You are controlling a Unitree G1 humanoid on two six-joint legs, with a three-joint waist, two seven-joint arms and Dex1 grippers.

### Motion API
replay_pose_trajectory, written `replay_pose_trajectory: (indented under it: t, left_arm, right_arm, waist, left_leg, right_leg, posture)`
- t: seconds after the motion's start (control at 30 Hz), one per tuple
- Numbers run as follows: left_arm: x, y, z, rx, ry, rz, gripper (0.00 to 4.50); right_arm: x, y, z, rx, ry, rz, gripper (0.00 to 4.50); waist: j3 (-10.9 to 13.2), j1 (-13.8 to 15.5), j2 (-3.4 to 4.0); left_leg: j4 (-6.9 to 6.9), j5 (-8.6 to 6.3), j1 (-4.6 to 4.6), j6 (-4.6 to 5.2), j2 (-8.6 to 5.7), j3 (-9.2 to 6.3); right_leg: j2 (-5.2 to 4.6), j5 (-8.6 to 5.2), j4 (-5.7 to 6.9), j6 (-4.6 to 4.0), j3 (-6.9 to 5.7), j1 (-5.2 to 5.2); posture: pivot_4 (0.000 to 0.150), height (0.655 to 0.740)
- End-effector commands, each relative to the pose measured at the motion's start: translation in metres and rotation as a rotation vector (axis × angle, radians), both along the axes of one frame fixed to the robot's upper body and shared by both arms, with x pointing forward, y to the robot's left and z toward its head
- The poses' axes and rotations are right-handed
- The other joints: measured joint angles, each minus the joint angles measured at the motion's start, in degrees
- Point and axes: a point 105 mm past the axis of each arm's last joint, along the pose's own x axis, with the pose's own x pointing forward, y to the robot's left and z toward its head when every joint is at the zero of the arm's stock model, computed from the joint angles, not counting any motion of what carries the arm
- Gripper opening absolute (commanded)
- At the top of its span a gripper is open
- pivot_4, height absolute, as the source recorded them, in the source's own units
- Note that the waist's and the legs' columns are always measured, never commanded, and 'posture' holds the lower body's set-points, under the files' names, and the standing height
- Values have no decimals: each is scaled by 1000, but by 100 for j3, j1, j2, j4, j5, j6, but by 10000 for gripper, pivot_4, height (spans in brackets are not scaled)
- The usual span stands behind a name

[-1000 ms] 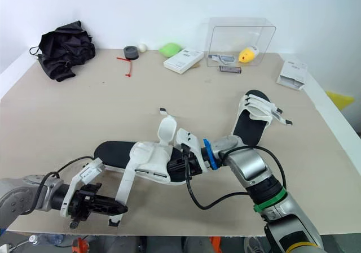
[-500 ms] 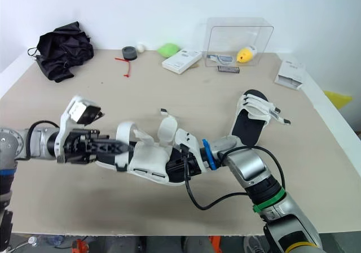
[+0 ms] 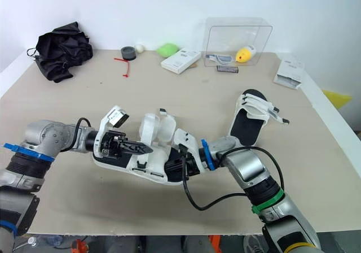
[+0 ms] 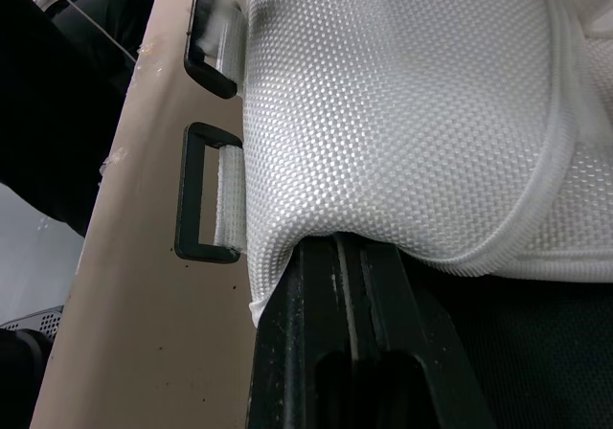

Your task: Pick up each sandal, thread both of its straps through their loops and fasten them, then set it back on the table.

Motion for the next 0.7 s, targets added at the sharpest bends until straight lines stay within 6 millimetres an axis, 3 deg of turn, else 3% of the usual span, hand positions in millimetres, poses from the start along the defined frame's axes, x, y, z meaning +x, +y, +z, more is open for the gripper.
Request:
replay_pose_trajectory:
  t: [0.03,0.2,0.7]
  left_arm:
    - [1,2,7,3,-44,-36,300]
    - [3,6,8,-2,-33,-25,300]
    - [-21,-3,-6,8,-43,-69,300]
  right_arm:
    - [-11,0,-19,-40,82,1,0]
    - [-12,-1,-19,-39,88,-1,0]
    - [-11,0,-18,-38,88,5,0]
  waist:
    - [0,0,0]
    - [0,0,0]
    - [0,-2,0]
  left_leg:
    - [0,0,0,0,0,0]
    - [2,0,0,0,0,1]
    - [8,-1,1,1,2,-10]
  right_leg:
    - [0,-2,3,0,0,0]
    - [-1,-5,6,1,1,-1]
    - [-3,-8,16,3,6,-1]
  posture:
    - [1500,7400]
    - [1500,7400]
    - [1500,7400]
